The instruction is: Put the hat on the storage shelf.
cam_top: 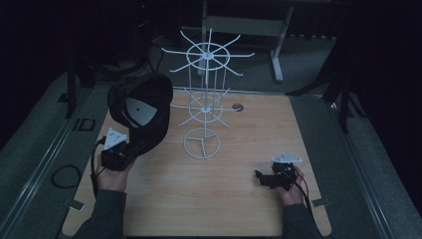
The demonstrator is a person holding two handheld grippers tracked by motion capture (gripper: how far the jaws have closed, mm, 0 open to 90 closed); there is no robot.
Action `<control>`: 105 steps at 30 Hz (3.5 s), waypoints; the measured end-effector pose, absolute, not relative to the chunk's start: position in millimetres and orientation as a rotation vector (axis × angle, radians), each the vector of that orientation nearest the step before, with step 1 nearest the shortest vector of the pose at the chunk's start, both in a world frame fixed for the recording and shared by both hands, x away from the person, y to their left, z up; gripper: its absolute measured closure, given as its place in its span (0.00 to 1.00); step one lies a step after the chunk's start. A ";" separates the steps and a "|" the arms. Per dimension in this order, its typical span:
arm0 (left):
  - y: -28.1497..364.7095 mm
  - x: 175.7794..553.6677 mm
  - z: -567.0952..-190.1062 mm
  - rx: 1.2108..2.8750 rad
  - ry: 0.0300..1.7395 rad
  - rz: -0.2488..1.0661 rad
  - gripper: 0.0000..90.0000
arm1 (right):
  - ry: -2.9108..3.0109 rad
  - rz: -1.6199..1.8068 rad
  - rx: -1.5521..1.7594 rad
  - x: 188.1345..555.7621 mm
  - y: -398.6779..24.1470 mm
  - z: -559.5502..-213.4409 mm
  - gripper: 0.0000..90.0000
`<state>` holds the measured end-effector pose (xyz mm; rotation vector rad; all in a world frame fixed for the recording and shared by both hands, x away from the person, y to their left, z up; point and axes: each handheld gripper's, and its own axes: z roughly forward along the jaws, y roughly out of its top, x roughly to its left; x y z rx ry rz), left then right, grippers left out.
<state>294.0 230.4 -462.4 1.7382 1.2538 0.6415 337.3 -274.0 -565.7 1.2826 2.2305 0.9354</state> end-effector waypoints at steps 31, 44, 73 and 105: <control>230.4 295.7 -448.7 1.731 1.224 0.692 0.96 | 2.231 0.936 1.284 337.2 -274.0 -565.7 0.12; 231.3 296.0 -442.5 1.726 1.216 0.712 0.96 | 2.230 0.936 1.280 337.4 -274.1 -565.8 0.12; 231.5 296.7 -429.1 1.712 1.199 0.758 0.96 | 2.231 0.937 1.280 337.4 -274.1 -565.8 0.12; 229.3 294.5 -415.5 1.696 1.183 0.815 0.96 | 2.231 0.936 1.282 337.3 -274.0 -565.7 0.12</control>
